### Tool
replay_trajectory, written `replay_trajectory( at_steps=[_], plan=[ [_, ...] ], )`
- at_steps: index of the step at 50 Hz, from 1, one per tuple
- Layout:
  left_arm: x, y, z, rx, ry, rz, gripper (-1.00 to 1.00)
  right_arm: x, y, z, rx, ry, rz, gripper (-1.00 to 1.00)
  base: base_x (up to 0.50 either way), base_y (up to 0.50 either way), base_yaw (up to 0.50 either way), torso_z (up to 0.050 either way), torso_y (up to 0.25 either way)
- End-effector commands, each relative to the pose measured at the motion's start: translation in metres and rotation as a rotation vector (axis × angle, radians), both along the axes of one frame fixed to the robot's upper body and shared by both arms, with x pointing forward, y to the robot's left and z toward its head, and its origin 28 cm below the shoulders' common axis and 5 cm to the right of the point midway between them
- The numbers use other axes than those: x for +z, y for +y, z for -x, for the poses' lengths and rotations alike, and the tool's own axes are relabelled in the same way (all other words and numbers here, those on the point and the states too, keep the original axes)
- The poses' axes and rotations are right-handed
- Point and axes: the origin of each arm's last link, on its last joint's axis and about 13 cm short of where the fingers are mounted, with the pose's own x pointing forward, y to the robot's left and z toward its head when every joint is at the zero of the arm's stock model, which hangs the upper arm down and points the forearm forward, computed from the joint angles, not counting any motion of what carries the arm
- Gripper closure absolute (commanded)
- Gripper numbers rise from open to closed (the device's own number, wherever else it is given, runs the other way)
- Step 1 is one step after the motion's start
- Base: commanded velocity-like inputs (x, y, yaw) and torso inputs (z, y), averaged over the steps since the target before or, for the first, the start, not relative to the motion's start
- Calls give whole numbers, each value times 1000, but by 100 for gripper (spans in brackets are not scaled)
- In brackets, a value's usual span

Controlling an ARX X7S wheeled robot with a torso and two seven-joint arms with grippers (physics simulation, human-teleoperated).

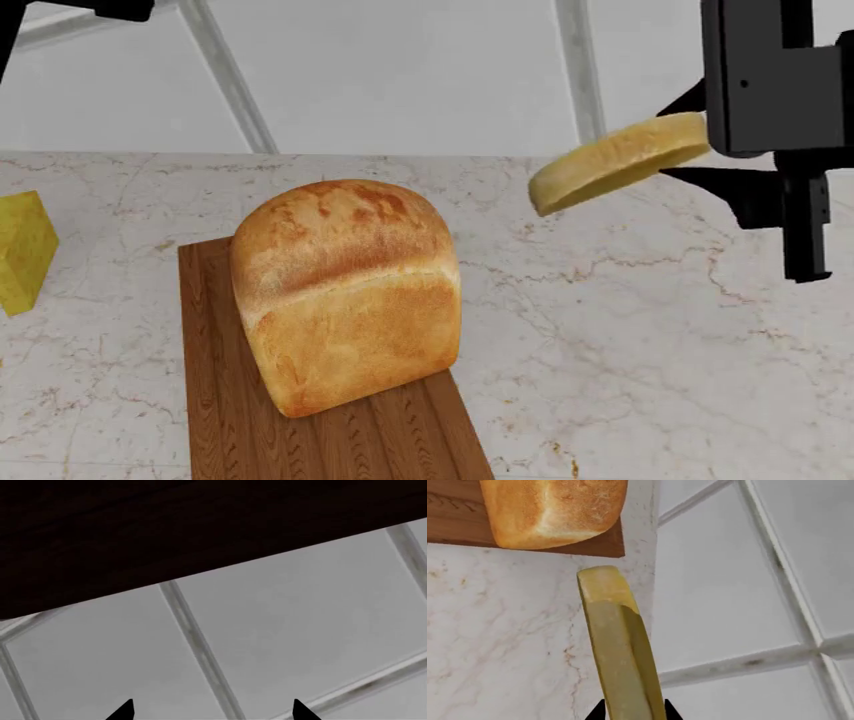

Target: Pick up the wedge of cheese and place it on the slice of bread to prepare a simple cheese on bread dish.

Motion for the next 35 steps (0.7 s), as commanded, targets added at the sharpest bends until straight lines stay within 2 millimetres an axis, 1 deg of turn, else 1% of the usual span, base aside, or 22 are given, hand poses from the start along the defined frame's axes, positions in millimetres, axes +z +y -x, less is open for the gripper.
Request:
replay_trajectory(
  at_steps=[1,5,26,27,28,33,35],
  plan=[
    [-12,-2,6,-14,8,12,-100,-2,8,-3,10,-103,-28,100,0,0,0,0,0],
    [-12,-1,5,-15,9,13,-100,0,10,-3,2,-141,-54,100,0,0,0,0,0],
    [-12,-1,5,-15,8,12,-100,2,11,-4,-11,-134,-50,100,0,0,0,0,0],
    [-12,-1,5,-9,11,9,-100,26,29,0,84,-339,31,100,0,0,0,0,0],
    [-12,-1,5,-9,10,10,-100,25,31,1,87,-427,-16,100,0,0,0,0,0],
    [-12,-1,5,-8,11,9,-100,24,34,2,117,-498,-37,100,0,0,1,0,0],
    [-12,-1,5,-7,9,9,-100,29,36,3,129,-523,-54,100,0,0,0,0,0]
  ],
)
